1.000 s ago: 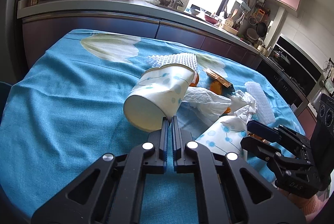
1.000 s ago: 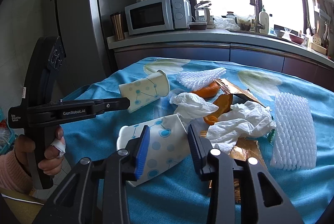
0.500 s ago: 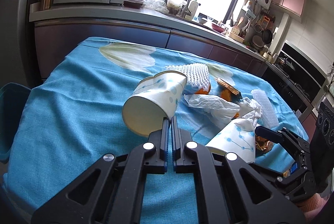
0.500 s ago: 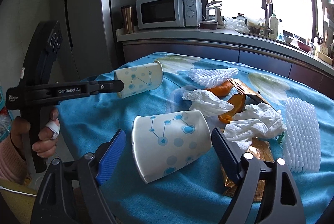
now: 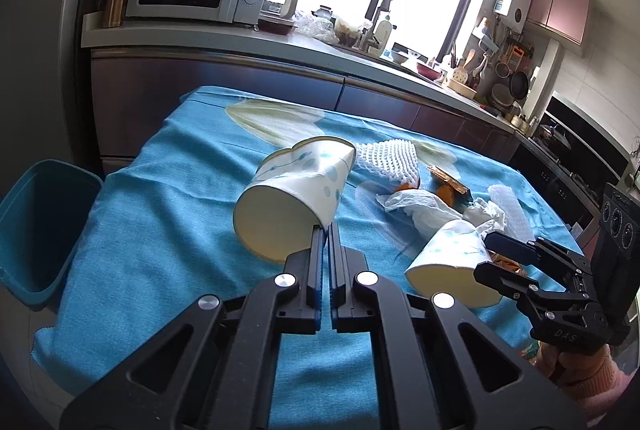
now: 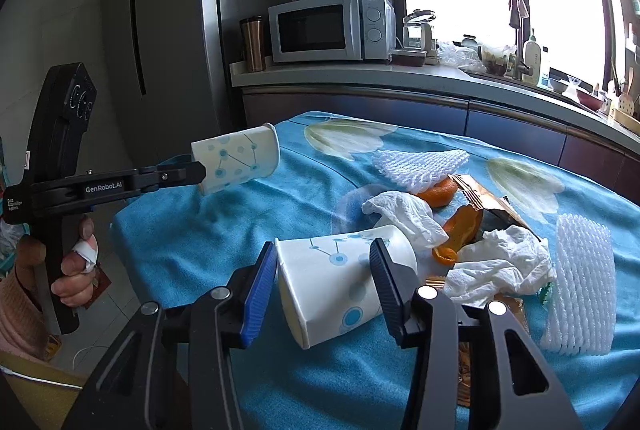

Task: Collect trash
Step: 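Carry both held paper cups toward the teal trash bin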

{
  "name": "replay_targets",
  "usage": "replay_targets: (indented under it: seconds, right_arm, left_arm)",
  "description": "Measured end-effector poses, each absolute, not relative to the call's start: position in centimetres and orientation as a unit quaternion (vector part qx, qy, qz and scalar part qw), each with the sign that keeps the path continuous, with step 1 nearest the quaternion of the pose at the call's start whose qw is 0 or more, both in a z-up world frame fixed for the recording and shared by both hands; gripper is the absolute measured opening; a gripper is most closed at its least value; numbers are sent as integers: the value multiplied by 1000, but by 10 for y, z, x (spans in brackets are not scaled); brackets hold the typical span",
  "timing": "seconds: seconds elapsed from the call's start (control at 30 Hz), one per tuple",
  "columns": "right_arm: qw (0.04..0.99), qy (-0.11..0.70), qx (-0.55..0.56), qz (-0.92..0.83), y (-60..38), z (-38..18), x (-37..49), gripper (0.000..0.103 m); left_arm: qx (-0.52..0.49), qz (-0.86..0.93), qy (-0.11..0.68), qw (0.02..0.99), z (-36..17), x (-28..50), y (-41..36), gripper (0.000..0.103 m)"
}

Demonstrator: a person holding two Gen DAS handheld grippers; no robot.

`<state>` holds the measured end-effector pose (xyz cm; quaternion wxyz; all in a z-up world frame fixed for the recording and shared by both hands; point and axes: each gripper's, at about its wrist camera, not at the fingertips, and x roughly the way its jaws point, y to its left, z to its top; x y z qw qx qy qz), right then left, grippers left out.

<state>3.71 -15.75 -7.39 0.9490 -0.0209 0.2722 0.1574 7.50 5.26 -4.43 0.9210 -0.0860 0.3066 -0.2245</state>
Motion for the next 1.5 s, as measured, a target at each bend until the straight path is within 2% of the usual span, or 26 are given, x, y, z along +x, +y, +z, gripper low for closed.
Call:
replay_targets:
  seconds: [0.1, 0.17, 0.53, 0.67, 0.7, 0.73, 1.07, 1.5]
  right_arm:
    - [949, 270, -14, 163, -155, -72, 37, 15]
    - [951, 267, -20, 156, -154, -70, 37, 13]
    - [960, 262, -85, 56, -160, -62, 36, 20]
    - [959, 269, -65, 64, -169, -62, 36, 11]
    - [960, 266, -59, 69, -170, -59, 35, 5]
    - [960, 262, -52, 77, -171, -56, 34, 3]
    - [956, 235, 5, 175, -154, -27, 39, 3]
    - [912, 240, 19, 331, -48, -19, 117, 3]
  left_arm:
    - [-92, -217, 302, 924, -41, 72, 69, 3]
    - [-92, -210, 298, 927, -39, 69, 78, 3]
    - [-97, -197, 299, 929, -43, 69, 95, 3]
    - [-95, -197, 299, 929, -44, 69, 94, 3]
    - [-95, -196, 298, 929, -43, 68, 94, 3]
    - [-94, -195, 297, 930, -41, 68, 94, 3]
    - [-102, -163, 276, 942, -26, 56, 129, 3]
    - [-122, -50, 265, 955, -22, 59, 228, 3]
